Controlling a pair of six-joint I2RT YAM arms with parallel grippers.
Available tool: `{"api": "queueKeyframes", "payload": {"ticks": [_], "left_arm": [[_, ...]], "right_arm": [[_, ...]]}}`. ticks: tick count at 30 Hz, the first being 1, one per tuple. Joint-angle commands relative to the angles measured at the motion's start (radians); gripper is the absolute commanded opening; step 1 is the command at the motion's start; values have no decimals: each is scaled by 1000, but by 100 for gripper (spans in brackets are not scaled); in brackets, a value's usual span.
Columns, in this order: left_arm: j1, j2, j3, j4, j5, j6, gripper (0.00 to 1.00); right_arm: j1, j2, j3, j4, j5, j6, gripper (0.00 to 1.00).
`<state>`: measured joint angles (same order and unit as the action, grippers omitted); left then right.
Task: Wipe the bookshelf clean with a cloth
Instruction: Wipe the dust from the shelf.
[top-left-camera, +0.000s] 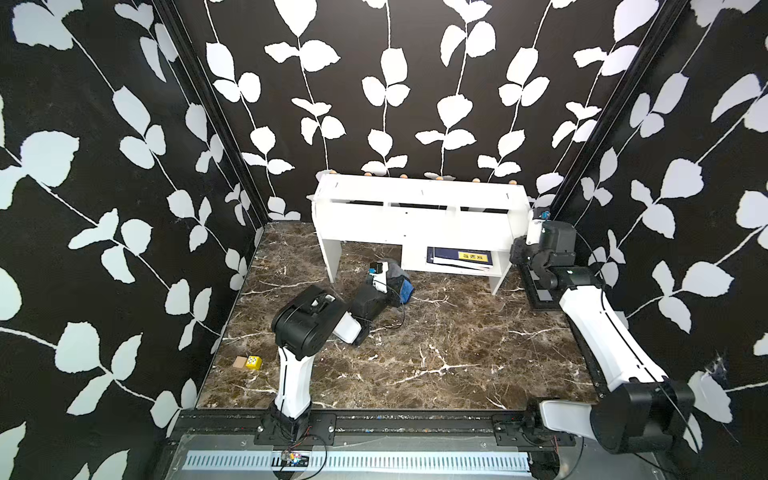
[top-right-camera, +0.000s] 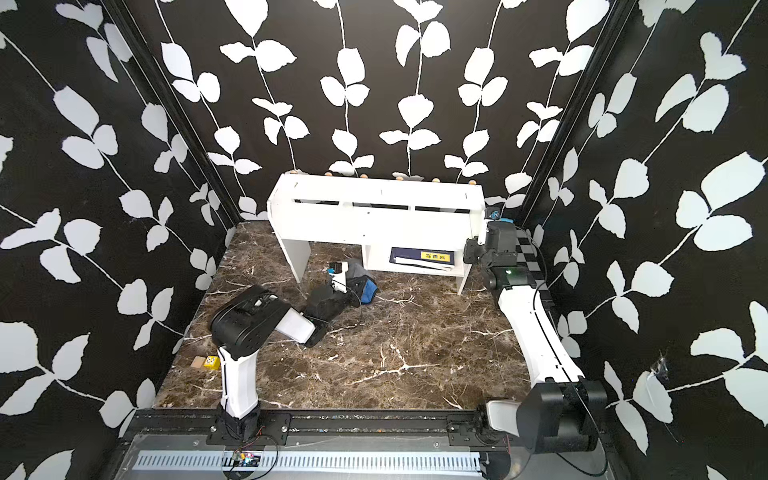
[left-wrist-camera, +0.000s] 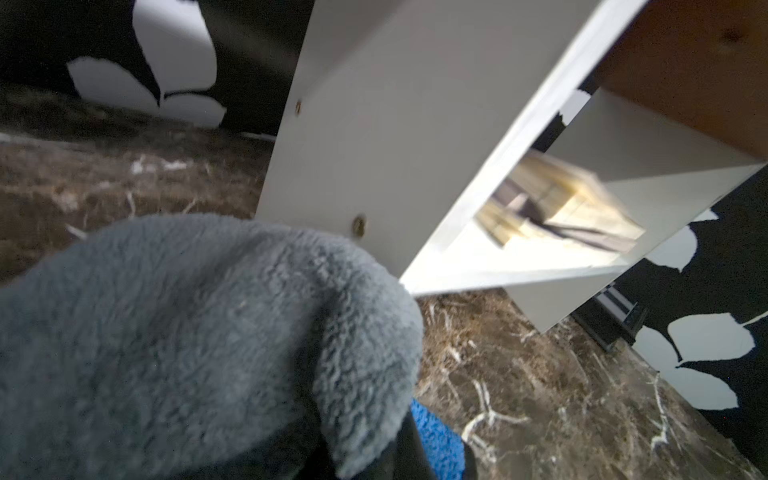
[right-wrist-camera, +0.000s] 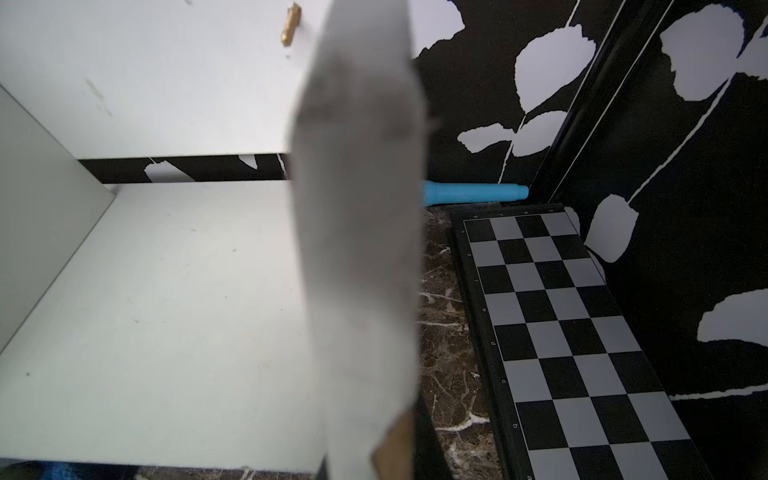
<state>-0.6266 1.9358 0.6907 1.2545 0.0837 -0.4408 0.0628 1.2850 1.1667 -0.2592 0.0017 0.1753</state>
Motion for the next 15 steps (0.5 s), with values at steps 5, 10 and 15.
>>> {"api": "queueKeyframes", "payload": {"ticks": [5,10,15], "left_arm": [[-8,-162,63,-44,-122,196,0],[-8,-164,22,-24,-233,226,0],[-8,-163,-49,29,-236,205,0]], "right_arm": [[-14,-54,6,87,-81,118,0],[-19,-22,31,36,-26,131,0],[-136,-3,16,94,-172,232,0]]}}
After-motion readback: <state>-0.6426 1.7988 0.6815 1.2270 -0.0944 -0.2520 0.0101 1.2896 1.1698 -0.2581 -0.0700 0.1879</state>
